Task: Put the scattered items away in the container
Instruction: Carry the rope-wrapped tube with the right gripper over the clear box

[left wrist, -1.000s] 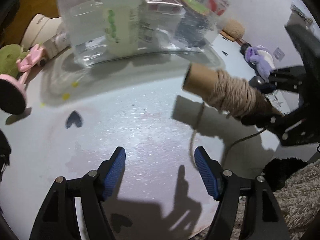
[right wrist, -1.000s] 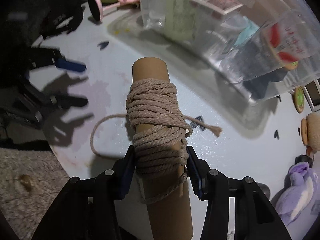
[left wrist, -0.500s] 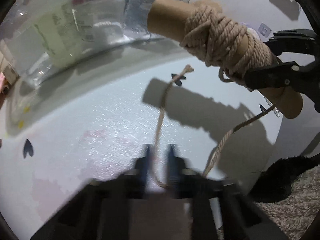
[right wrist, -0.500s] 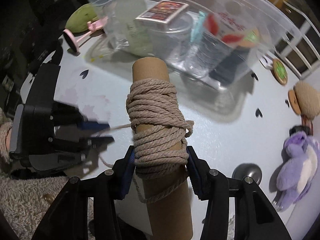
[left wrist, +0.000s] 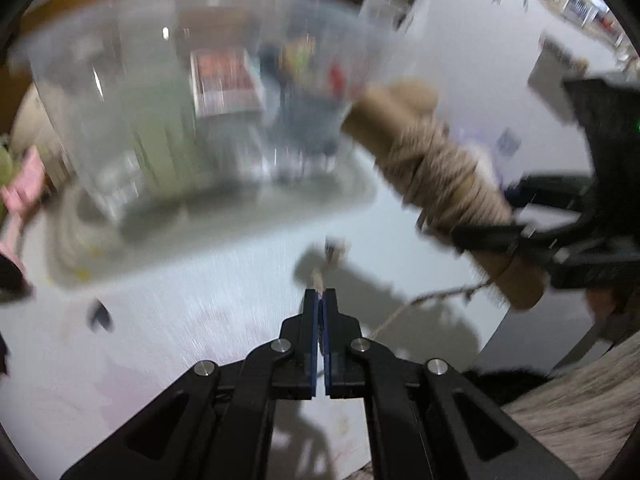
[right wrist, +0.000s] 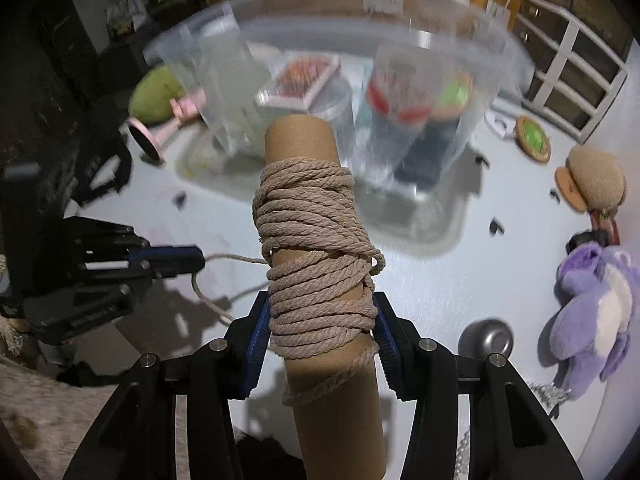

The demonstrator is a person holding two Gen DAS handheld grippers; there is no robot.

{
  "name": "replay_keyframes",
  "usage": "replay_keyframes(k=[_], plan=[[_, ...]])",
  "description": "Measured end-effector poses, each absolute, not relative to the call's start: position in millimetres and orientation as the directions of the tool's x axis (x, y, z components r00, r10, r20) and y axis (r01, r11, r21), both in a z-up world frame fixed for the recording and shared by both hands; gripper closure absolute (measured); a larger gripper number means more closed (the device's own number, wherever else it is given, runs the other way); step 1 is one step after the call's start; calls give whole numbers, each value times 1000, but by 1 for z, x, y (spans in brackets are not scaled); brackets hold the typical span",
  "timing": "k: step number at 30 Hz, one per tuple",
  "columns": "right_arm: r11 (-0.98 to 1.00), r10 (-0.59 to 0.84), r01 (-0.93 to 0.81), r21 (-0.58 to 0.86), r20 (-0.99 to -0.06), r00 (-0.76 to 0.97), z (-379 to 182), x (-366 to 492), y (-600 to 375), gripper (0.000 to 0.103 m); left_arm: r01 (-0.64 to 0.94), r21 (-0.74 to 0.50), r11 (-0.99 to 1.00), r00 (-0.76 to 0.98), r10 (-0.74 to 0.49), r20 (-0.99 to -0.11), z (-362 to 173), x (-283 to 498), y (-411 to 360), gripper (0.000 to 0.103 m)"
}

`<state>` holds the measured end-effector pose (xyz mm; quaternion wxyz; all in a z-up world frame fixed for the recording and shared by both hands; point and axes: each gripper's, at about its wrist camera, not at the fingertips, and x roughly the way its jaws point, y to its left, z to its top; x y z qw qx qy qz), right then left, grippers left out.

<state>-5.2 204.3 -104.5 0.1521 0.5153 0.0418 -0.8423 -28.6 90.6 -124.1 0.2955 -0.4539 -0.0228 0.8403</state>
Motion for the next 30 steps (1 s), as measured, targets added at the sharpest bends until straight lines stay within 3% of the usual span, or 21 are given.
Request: replay_keyframes(k=[8,15,22,26,30], plan=[[-929,-264,367,47,-778,-570,-13,-14,196,53,-537,-205,-818,-612,546,-572,7,-34,71,100],[-886,-264,446,-127,-652,-711,68,-39,187,53,-594,-49,-803,-722,560,-407,101,-77,58,100],[-837,-252,463,-291,-546,-799,127,-97,185,53,-543,91,-835,-821,506,-263,170,-132,41,100],[-802,-242,478,-359,-536,-809,141,-143,179,53,-501,120,-857,-852,465,-240,188,-162,29,100],[-768,-226,508,-389,-578,-784,130,-193,173,53,-470,120,-875,-861,424,-282,177,-197,21,100]])
